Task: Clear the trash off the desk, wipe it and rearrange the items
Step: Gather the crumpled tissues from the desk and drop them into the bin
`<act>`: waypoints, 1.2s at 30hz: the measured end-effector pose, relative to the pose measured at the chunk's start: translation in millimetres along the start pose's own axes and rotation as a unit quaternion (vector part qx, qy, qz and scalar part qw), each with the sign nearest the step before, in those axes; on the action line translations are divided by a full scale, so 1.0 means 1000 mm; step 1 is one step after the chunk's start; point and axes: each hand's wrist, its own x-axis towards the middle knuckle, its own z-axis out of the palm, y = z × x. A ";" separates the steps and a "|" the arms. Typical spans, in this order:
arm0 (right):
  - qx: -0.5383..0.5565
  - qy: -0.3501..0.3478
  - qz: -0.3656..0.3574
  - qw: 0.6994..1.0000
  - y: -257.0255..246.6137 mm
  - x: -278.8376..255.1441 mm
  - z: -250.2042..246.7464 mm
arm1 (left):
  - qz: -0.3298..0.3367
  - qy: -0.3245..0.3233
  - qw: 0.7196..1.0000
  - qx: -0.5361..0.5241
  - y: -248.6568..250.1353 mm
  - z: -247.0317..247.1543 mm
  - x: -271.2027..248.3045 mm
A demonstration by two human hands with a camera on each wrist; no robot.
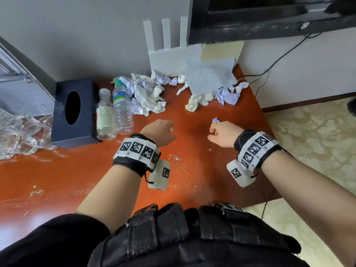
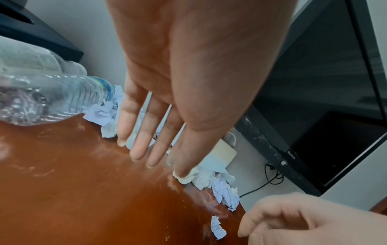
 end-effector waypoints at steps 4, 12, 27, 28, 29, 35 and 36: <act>0.003 0.010 -0.004 1.000 0.015 0.023 -0.007 | -0.025 0.009 1.000 -0.014 0.003 -0.004 0.021; 0.044 0.020 0.067 0.997 0.029 0.071 -0.002 | -0.054 0.088 0.994 -0.031 -0.009 -0.008 0.057; 0.070 0.082 -0.044 0.993 0.003 0.121 -0.001 | -0.127 0.156 0.979 0.001 -0.040 -0.004 0.109; 0.055 0.081 -0.050 0.994 0.000 0.124 -0.002 | -0.128 0.150 0.980 0.003 -0.042 -0.004 0.113; 0.045 0.078 -0.056 0.994 -0.002 0.127 -0.004 | -0.129 0.143 0.981 0.004 -0.044 -0.004 0.117; 0.029 0.054 -0.065 0.996 -0.012 0.145 -0.007 | -0.124 0.137 0.982 0.024 -0.054 0.002 0.133; 0.032 0.050 -0.058 0.996 -0.013 0.147 -0.007 | -0.122 0.141 0.982 0.031 -0.056 0.003 0.135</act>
